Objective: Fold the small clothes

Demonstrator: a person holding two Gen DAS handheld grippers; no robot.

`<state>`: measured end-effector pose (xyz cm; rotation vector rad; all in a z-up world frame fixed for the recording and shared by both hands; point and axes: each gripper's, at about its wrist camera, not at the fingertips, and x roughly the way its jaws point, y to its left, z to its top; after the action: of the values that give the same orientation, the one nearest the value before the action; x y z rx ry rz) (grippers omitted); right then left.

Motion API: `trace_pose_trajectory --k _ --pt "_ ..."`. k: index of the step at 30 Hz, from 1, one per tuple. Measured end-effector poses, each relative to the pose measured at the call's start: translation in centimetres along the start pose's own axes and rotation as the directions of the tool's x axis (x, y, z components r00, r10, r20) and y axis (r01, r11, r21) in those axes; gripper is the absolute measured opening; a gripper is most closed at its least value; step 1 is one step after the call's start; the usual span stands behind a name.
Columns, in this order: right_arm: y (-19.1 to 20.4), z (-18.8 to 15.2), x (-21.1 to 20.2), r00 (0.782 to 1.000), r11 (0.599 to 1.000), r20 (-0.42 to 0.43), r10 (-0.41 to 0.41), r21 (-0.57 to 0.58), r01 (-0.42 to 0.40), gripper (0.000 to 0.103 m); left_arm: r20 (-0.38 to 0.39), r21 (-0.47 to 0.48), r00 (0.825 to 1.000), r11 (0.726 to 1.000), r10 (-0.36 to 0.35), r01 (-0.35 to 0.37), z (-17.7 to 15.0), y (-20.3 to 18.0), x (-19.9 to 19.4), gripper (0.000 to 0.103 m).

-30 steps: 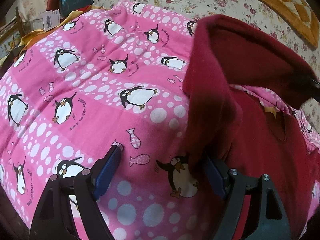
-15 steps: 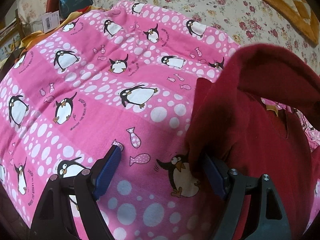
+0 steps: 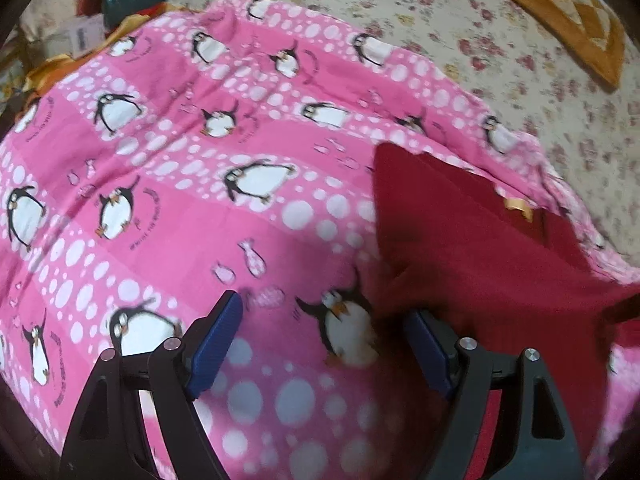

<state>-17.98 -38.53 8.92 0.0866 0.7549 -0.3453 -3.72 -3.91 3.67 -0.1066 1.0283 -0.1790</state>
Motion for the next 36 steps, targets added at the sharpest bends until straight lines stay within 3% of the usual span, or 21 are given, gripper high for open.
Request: trace_pose_trajectory --k 2,3,4,6,10,14,16,19,22,26,30,32,34,36 --pt "-1.1 -1.7 0.9 0.998 1.000 -0.062 -0.003 0.014 0.004 0.014 0.013 0.009 0.999 0.999 -0.034 0.034 -0.3 0.3 -1.5 0.060" --pt "-1.8 -2.5 1.2 0.995 0.999 -0.099 -0.005 0.031 0.008 0.029 0.032 0.011 0.999 0.999 -0.031 0.031 -0.4 0.5 -2.2 0.060" --pt "-2.9 -3.3 1.3 0.990 0.998 -0.141 -0.008 0.064 0.018 0.050 0.071 0.008 0.997 1.000 -0.016 0.016 -0.6 0.8 -3.1 0.060" --pt "-4.7 -4.2 0.6 0.987 0.991 -0.163 0.004 0.136 0.019 0.062 0.108 -0.003 0.994 1.000 -0.001 0.001 -0.6 1.0 -3.7 0.060" --pt "-7.2 -4.5 -2.0 0.993 0.971 -0.120 -0.023 0.233 0.051 0.062 0.087 0.013 0.996 0.999 -0.035 0.034 0.0 -0.4 -2.6 0.060" --pt "-6.7 -2.9 -2.9 0.996 0.953 -0.044 0.075 0.296 -0.059 0.061 0.064 0.048 0.996 0.998 -0.055 0.052 0.2 -2.3 -1.2 0.060" --pt "-5.4 -2.4 -2.1 0.994 0.956 -0.038 0.102 0.281 -0.088 0.055 0.036 0.089 0.999 0.996 -0.019 0.015 -0.1 -3.2 0.0 0.060" --pt "-2.8 -2.9 1.7 0.984 0.972 -0.136 0.115 0.220 -0.083 0.049 0.010 0.110 1.000 0.994 0.011 -0.012 -0.2 -3.5 1.0 0.060" --pt "-1.8 -4.7 4.8 0.956 0.976 -0.277 0.095 0.213 -0.035 0.049 -0.004 0.094 1.000 0.996 0.001 -0.001 -0.3 -3.1 1.3 0.060" --pt "-3.2 -4.6 2.3 0.961 0.958 -0.225 0.161 0.268 -0.098 0.050 -0.005 0.085 1.000 0.996 -0.003 0.004 -0.5 -3.0 1.3 0.060" --pt "-5.9 -4.0 1.0 0.981 0.939 -0.147 0.130 0.336 -0.075 0.050 0.001 0.087 1.000 0.996 0.006 -0.006 -0.5 -3.1 1.4 0.060" --pt "-6.1 -3.7 2.0 0.980 0.934 -0.145 0.135 0.348 -0.078 0.049 0.005 0.091 1.000 0.996 0.007 -0.007 -0.5 -3.1 1.3 0.060" --pt "-5.2 -3.5 3.5 0.978 0.949 -0.155 0.137 0.305 -0.085 0.042 0.006 0.093 1.000 0.996 0.008 -0.009 -0.5 -3.2 1.4 0.060" --pt "-3.9 -3.8 5.4 0.964 0.967 -0.221 0.149 0.237 -0.095 0.037 0.006 0.093 1.000 0.996 0.009 -0.009 -0.5 -3.2 1.4 0.060"
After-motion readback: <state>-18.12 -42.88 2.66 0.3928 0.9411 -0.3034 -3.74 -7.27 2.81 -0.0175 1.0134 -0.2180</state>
